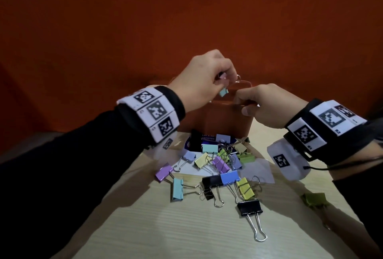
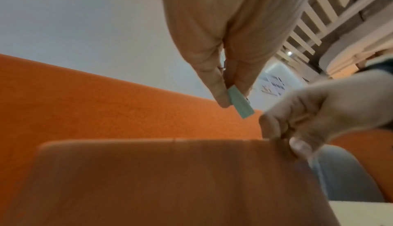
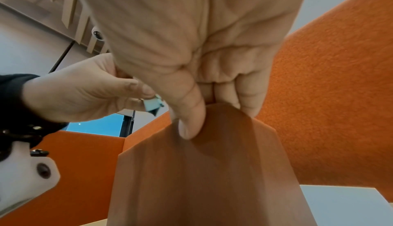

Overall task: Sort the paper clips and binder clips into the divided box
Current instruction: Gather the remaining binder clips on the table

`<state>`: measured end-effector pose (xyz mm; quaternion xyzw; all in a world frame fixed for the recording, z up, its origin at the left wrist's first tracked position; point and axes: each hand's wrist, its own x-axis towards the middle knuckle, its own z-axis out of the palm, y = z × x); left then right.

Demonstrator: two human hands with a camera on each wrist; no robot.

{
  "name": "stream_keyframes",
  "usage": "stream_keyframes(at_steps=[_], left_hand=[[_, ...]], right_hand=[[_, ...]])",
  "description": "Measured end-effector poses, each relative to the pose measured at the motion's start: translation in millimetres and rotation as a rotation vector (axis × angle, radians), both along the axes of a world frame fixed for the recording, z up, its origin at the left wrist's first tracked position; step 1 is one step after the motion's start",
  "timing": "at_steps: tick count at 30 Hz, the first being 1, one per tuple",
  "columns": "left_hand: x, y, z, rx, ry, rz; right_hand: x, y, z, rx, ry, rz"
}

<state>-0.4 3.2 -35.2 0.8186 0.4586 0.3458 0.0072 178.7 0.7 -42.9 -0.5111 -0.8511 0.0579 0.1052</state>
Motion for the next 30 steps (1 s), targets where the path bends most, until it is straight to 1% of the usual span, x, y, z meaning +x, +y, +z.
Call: stream_keyframes(at_steps=[3, 4, 7, 9, 11, 13, 15, 16, 17, 18, 19, 21, 23, 24, 26, 28, 30], left_hand=[[5.8, 11.9, -9.5, -0.097, 0.175, 0.039], [5.0, 13.7, -11.9, -0.132, 0.211, 0.042], [-0.5, 12.5, -13.4, -0.256, 0.206, 0.036], [-2.9, 10.0, -12.2, -0.303, 0.198, 0.011], [-4.8, 7.6, -11.4, -0.315, 0.145, -0.036], [-7.2, 3.6, -11.2, -0.27, 0.103, -0.068], [-10.3, -3.2, -10.8, -0.185, 0.104, -0.072], [-12.8, -8.4, -9.8, -0.164, 0.122, -0.066], [-15.7, -13.8, -8.8, -0.184, 0.158, -0.045], [-19.5, -19.1, -8.4, -0.243, 0.225, -0.014], [-23.2, -24.6, -8.7, -0.339, 0.321, 0.023], [-32.3, -33.4, -13.1, -0.572, 0.508, 0.071], [-42.1, -38.9, -19.9, -0.779, 0.621, 0.104], [-46.0, -41.0, -23.0, -0.846, 0.656, 0.124], [-51.1, -45.3, -27.6, -0.922, 0.721, 0.161], [-51.7, -49.9, -30.9, -0.951, 0.776, 0.186], [-49.9, -52.6, -34.8, -0.968, 0.769, 0.18]], right_hand=[[-0.1, -3.0, 1.1, 0.012, -0.008, -0.027], [-0.3, -3.6, 1.4, 0.015, -0.01, -0.028], [0.4, -4.3, 2.6, 0.011, -0.011, -0.035], [0.8, -3.6, 2.2, 0.003, -0.005, -0.032], [0.6, -3.4, 2.5, 0.001, -0.001, -0.024], [0.5, -3.8, 2.7, 0.0, 0.0, -0.019], [0.4, -4.0, 2.4, -0.001, 0.0, -0.016], [0.3, -3.7, 2.1, -0.003, 0.001, -0.014], [0.1, -3.3, 1.8, -0.009, 0.004, -0.011], [0.1, -2.4, 1.4, -0.019, 0.008, -0.007], [0.1, -1.5, 0.9, -0.03, 0.012, -0.003], [0.1, 0.1, 0.3, -0.049, 0.016, 0.0], [0.2, 0.9, -0.3, -0.058, 0.024, -0.001], [0.4, 1.1, -0.5, -0.059, 0.027, -0.002], [0.4, 0.8, -1.0, -0.051, 0.03, -0.005], [0.2, 0.4, -0.9, -0.044, 0.026, -0.004], [-0.1, 0.2, -0.6, -0.039, 0.024, 0.001]])
